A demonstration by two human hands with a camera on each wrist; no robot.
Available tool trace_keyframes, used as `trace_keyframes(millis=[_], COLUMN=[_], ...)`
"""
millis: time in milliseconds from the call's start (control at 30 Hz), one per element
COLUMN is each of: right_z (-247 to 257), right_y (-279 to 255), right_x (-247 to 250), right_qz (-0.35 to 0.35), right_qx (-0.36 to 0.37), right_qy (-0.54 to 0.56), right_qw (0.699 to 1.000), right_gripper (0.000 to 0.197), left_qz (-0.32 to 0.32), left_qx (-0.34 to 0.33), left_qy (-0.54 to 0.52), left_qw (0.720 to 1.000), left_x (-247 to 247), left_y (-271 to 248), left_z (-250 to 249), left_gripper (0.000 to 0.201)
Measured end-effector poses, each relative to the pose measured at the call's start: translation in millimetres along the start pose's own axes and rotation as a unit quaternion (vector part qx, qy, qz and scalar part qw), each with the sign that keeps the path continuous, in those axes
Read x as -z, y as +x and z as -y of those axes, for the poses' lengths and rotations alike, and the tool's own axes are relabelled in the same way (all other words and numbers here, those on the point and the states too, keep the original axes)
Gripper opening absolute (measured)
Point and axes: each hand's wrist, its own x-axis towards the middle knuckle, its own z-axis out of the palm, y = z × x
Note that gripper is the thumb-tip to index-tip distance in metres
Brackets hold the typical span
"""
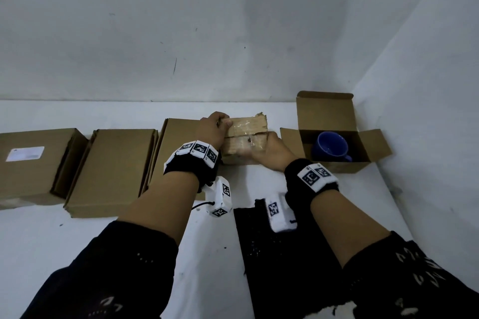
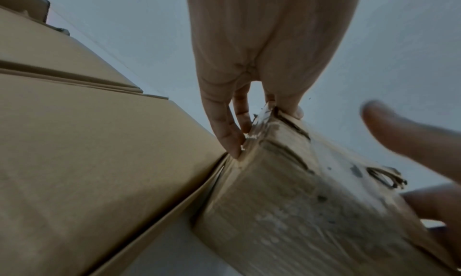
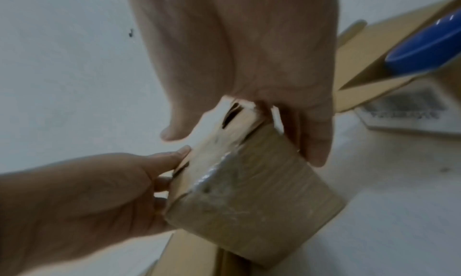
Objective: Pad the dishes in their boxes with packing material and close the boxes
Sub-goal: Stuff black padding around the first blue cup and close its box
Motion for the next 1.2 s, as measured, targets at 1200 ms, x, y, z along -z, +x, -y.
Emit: trace_keyframes(millis=[1200], right_z=[-18.6], right_y=[-42.4], right_x=[3.3], right_qz=[-0.038], right_qx=[0.133], right_qy=[0.059], right_qw=[0.989], right_gripper=[0.095], left_qz=[0.007], left_qx=[-0.041], left_qy=[-0.07], left_qw=[0.997], left_x=[4.1], left_y=[-41.5], left_z=[12.7], left_gripper=[0.026])
